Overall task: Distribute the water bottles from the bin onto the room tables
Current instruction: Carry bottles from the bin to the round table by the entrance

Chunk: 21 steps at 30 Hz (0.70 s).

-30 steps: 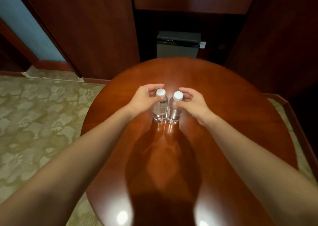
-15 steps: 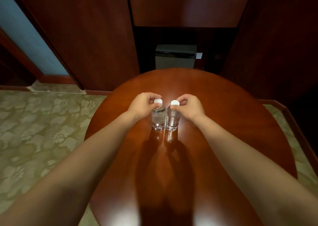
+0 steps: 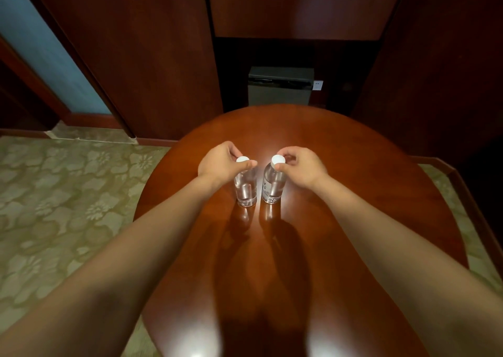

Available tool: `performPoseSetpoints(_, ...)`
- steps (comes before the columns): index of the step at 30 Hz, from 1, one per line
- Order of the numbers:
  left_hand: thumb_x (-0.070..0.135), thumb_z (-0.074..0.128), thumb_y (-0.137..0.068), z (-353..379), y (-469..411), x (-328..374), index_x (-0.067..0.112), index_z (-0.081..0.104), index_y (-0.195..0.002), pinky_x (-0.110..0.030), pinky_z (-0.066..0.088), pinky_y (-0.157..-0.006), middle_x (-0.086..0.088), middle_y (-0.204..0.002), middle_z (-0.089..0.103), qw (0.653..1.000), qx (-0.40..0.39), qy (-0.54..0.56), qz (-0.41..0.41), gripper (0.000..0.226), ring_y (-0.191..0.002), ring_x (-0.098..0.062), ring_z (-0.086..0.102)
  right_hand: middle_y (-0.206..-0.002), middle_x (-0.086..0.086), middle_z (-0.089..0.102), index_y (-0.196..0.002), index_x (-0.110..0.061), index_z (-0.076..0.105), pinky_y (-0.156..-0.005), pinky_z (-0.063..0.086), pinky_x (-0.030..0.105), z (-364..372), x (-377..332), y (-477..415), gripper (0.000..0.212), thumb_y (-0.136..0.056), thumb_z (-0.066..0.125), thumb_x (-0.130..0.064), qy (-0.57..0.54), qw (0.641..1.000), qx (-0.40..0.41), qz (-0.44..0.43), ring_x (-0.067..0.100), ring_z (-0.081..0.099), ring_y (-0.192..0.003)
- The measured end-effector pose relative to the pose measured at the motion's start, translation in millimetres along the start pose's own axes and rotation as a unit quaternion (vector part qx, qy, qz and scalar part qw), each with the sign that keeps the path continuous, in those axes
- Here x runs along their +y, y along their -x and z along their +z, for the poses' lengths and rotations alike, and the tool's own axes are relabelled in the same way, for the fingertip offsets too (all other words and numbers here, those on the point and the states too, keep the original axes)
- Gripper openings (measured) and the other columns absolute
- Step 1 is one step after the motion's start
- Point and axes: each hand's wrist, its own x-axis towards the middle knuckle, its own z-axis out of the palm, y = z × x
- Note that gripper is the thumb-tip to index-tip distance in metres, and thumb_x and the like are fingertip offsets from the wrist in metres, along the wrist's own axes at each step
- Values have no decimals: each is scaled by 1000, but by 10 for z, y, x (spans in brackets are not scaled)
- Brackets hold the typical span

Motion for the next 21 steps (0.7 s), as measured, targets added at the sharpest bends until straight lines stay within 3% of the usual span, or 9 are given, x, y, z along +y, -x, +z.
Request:
performPoseSetpoints(4, 53, 73, -77, -7, 15, -82, 31, 66, -99, -34, 53, -77, 12, -102, 68, 998, -45, 10, 39, 32, -89, -8, 63, -97, -3, 75, -79, -37, 68, -90, 55, 50, 27, -1, 21, 17, -84, 72, -21, -22, 1000, 3, -14, 22, 70, -95)
performPoseSetpoints(6, 44, 69, -83, -21, 29, -128, 34, 67, -114, -31, 52, -85, 10, -120, 63, 995, -73, 14, 67, 33, -94, -7, 60, -97, -8, 73, -89, -35, 69, -93, 54, 46, 30, 7, 24, 17, -81, 77, -22, -42, 999, 9, -2, 17, 69, -97)
performPoseSetpoints(8, 38, 67, -84, -43, 32, -162, 37, 67, -117, -33, 52, -92, 12, -126, 62, 993, -92, 34, 71, 33, -99, -6, 60, -91, -13, 69, -95, -32, 68, -91, 55, 39, 37, 29, 30, 23, -78, 81, -24, -51, 998, 19, 12, 12, 68, -94)
performPoseSetpoints(10, 38, 72, -83, -67, 27, -171, 37, 68, -110, -40, 53, -95, 15, -115, 67, 992, -97, 53, 65, 27, -101, -7, 63, -90, -13, 69, -94, -30, 68, -84, 55, 34, 49, 36, 45, 24, -76, 83, -29, -45, 998, 40, 22, 9, 68, -91)
performPoseSetpoints(12, 42, 76, -80, -84, 23, -134, 37, 69, -97, -42, 56, -88, 14, -98, 70, 995, -83, 28, 52, 19, -91, -8, 66, -91, -11, 70, -97, -27, 69, -77, 53, 31, 59, 34, 53, 25, -76, 82, -34, -31, 998, 54, 28, 9, 67, -89)
performPoseSetpoints(15, 57, 75, -74, -62, 64, -17, 31, 64, -88, -38, 56, -72, 11, -82, 68, 998, -40, -34, 25, 31, -77, -8, 64, -90, -14, 65, -98, -29, 66, -73, 45, 29, 58, 11, 60, 19, -82, 75, -36, 14, 999, 44, 26, 11, 63, -89)
performPoseSetpoints(18, 66, 72, -72, -1, 100, 65, 25, 58, -86, -36, 54, -68, 11, -76, 66, 997, -6, -72, 3, 45, -73, -9, 63, -95, -14, 66, -96, -34, 60, -78, 50, 32, 65, 35, 52, 13, -87, 69, -38, 39, 999, 23, 8, 13, 63, -92)
performPoseSetpoints(21, 70, 67, -73, 42, 115, 95, 23, 55, -86, -40, 56, -69, 9, -75, 65, 995, 7, -96, -2, 50, -72, -11, 62, -96, -11, 72, -93, -39, 61, -87, 54, 44, 66, 99, 51, 9, -85, 65, -41, 14, 1000, -11, -25, 14, 68, -94)
